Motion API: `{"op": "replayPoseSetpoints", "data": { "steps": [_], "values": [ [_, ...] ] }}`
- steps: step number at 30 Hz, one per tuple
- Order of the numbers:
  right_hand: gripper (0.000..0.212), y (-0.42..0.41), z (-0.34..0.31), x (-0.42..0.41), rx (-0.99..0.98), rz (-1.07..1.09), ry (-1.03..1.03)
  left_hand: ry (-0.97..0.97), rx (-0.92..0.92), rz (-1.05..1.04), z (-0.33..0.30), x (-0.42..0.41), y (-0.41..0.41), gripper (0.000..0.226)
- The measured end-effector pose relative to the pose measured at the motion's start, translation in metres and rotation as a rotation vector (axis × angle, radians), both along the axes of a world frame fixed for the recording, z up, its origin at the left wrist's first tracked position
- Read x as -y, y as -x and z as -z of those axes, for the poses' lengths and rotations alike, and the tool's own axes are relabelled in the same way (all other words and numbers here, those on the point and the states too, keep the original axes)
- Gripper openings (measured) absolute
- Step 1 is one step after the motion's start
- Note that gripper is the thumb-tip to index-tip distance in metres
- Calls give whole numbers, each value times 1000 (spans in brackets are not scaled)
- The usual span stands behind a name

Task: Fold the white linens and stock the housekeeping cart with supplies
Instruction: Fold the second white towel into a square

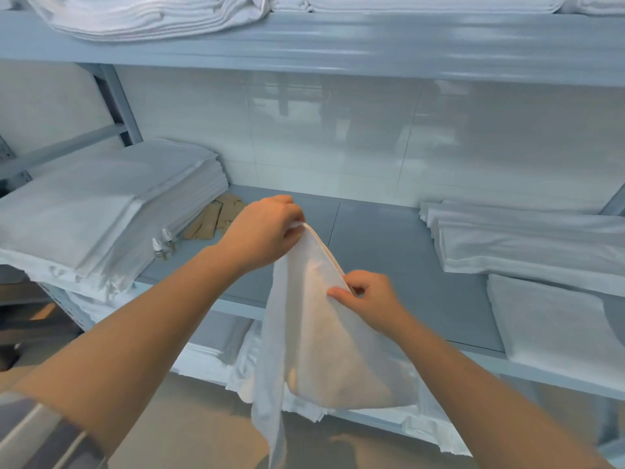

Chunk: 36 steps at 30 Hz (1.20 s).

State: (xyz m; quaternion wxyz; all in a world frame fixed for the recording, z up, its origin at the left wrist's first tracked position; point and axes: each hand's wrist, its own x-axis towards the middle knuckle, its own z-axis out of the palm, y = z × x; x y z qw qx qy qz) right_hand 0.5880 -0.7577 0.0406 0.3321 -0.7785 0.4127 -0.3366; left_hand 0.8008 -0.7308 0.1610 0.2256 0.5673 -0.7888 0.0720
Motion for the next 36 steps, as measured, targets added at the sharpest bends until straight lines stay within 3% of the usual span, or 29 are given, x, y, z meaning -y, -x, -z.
{"op": "replayPoseSetpoints", "data": {
  "steps": [10, 16, 20, 29, 32, 36],
  "values": [
    [44, 42, 79, 2, -306, 44, -205, 128, -58, -160, -3, 19, 4, 19],
    [37, 57, 100, 5, -377, 73, -292, 169, -92, -219, -10, 42, -9, 18],
    [32, 66, 119, -1, -346, 103, -397, 223, -148, -254, -20, 53, -17, 17],
    [37, 84, 143, -8, -405, 147, -425, 270, -122, -299, -24, 54, -52, 18],
    [23, 89, 137, -7, -398, 127, -401, 259, -104, -320, -16, 49, -70, 18],
    [15, 88, 126, -4, -196, 123, -513, 257, -154, -423, -5, 41, -96, 19]
  ]
}}
